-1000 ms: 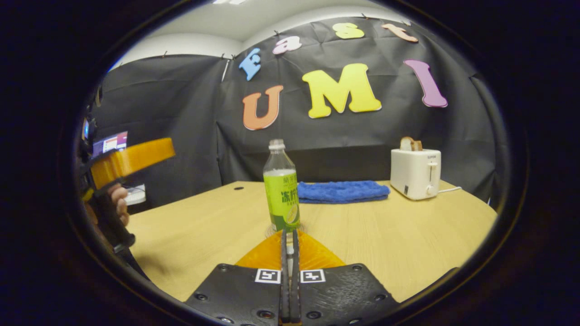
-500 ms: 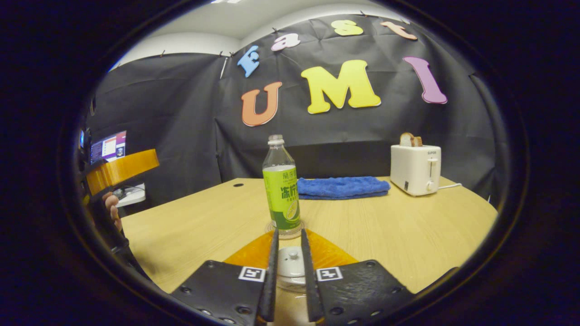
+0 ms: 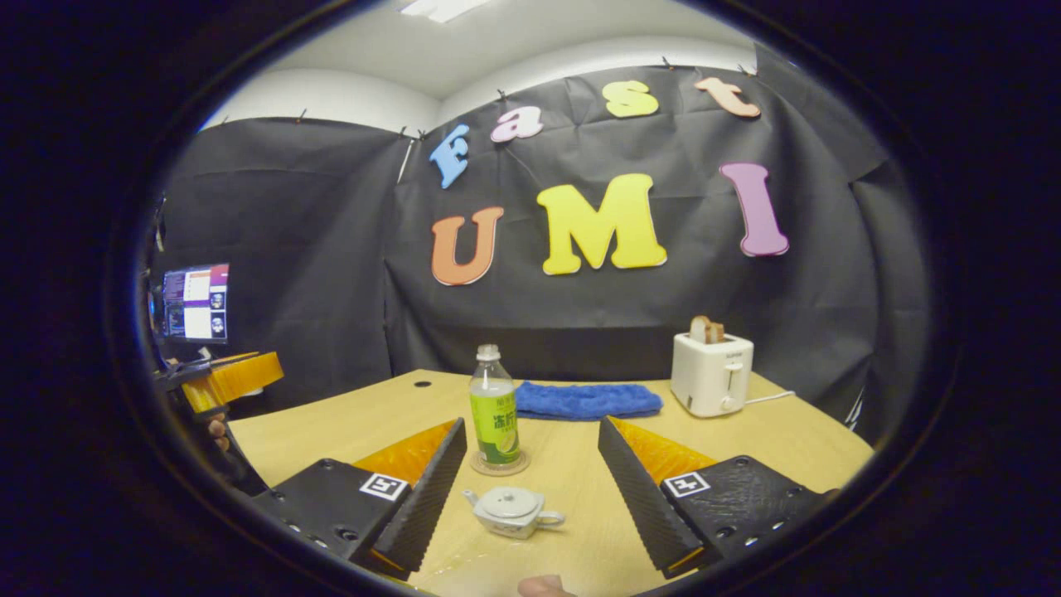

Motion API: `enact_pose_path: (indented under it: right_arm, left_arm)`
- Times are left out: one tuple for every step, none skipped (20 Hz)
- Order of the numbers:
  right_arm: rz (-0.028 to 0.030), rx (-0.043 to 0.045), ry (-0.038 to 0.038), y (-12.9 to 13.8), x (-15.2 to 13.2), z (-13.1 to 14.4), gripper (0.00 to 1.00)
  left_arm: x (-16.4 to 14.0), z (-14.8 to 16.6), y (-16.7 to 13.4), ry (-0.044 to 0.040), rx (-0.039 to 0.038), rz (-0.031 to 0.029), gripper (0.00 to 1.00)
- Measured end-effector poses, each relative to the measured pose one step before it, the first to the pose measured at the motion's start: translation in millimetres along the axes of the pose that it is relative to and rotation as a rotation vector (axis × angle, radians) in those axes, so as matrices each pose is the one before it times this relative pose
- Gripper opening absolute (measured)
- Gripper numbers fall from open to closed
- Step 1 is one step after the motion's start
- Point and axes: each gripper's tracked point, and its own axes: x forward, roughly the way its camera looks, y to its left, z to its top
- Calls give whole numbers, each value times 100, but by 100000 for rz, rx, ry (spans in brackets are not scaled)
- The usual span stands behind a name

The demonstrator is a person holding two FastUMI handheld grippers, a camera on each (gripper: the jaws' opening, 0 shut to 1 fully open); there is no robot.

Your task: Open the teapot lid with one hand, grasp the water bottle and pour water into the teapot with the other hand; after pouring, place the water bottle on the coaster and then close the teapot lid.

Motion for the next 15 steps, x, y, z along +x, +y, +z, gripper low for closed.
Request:
enact_pose_path:
  right_arm:
    - [-2582, -2620, -643, -1082, -1197, 714, 96]
    - [-2871, -2402, -744, -1007, -1181, 776, 100]
    - [-3502, -2403, -38, -1387, -1222, 446, 99]
    - [-2656, -987, 236, -1105, -945, 234, 92]
    - [-1661, 293, 322, -795, -1037, 252, 96]
    - [-183, 890, -757, -377, -919, 570, 96]
    - [81, 639, -1452, -318, -826, 740, 96]
    - [-336, 334, -2640, -385, -701, 716, 96]
    - [-976, -423, -2619, -567, -543, 673, 94]
    - [-1108, -791, -2439, -319, -343, 654, 94]
    - [-1689, -708, -2011, -390, -116, 488, 96]
    - [-1086, -486, -1411, -154, -116, 270, 96]
    - [373, 150, -768, 182, -119, 183, 96]
    - [474, 373, 436, 364, -12, -145, 94]
    - [-6, 274, 854, -102, 64, -395, 96]
  left_arm:
    - [-674, 55, -482, 490, 2439, -411, 100]
    - [-569, 98, -399, 402, 2337, -11, 100]
    - [-557, 222, -315, 428, 1831, -70, 100]
    - [-468, 178, -304, -340, 1071, 369, 100]
    - [-266, 246, -474, -295, 738, 343, 100]
    - [-156, 300, -569, -823, 1205, -708, 100]
    - [-178, 191, -529, -346, 1113, -151, 100]
    - [40, 124, -255, 338, 459, 873, 100]
    - [-17, -8, -407, 661, 31, 94, 100]
    - [-27, 17, -519, 252, 187, -732, 100]
    - [33, 148, -398, -154, 520, -517, 100]
    - [84, 8, -150, 189, 351, 143, 100]
    - [75, -74, -37, 307, -74, 217, 100]
    - [40, -105, -268, 629, -284, -285, 100]
    - [114, -342, -199, 957, -137, 9, 100]
